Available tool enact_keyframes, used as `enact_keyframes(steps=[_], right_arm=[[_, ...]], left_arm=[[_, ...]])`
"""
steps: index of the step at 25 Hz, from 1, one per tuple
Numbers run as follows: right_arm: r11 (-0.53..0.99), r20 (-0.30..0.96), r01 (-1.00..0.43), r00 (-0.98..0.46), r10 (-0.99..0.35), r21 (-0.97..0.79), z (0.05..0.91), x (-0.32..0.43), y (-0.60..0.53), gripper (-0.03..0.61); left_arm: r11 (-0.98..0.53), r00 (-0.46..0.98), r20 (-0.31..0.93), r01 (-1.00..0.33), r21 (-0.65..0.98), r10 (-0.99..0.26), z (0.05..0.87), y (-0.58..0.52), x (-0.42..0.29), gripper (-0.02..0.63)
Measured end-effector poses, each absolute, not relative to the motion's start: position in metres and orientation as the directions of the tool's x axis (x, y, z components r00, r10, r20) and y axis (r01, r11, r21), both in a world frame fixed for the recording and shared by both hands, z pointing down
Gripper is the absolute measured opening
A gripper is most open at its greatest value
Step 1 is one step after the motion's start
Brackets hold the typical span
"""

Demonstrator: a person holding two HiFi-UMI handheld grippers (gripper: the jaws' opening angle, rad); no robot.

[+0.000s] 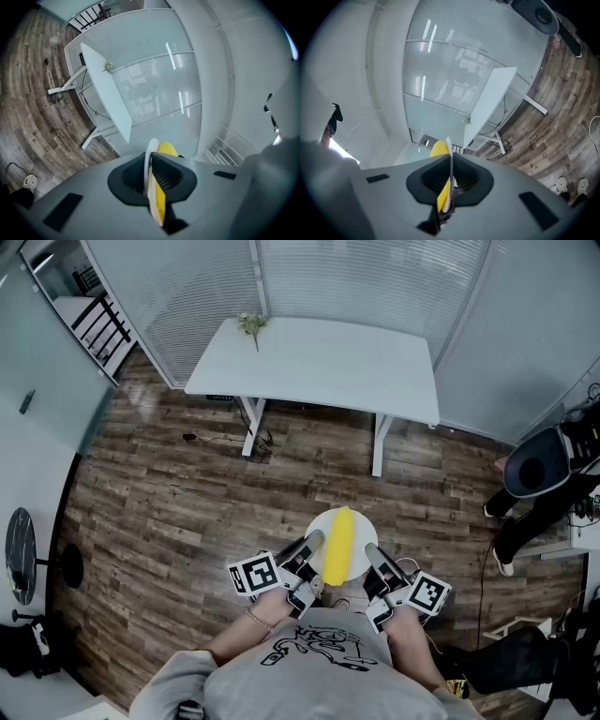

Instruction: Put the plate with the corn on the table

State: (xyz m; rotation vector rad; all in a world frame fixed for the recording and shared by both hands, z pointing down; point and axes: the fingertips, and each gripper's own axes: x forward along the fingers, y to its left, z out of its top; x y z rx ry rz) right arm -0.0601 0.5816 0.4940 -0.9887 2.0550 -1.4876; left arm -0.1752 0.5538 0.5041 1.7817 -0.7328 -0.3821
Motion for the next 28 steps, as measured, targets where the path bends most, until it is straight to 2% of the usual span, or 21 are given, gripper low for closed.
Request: enact_keyframes(steps=[15, 28], right_arm=[[0.159, 0.074, -0.300, -0.637, -0.768, -0.941, 0.500, -0.094, 0.549, 0.020], [0.146, 0.070, -0.293, -0.616, -0.784, -0.945, 0.506, -0.066, 0.495, 0.020]], left_arm=[[-0.192, 0.762, 0.106, -0.292, 0.937, -0.639, 0.510, 0.522, -0.210, 0.032], [-0.204, 0.779, 0.113, -0.297, 0.933, -0.617, 0.513, 0.465, -0.182, 0.032]])
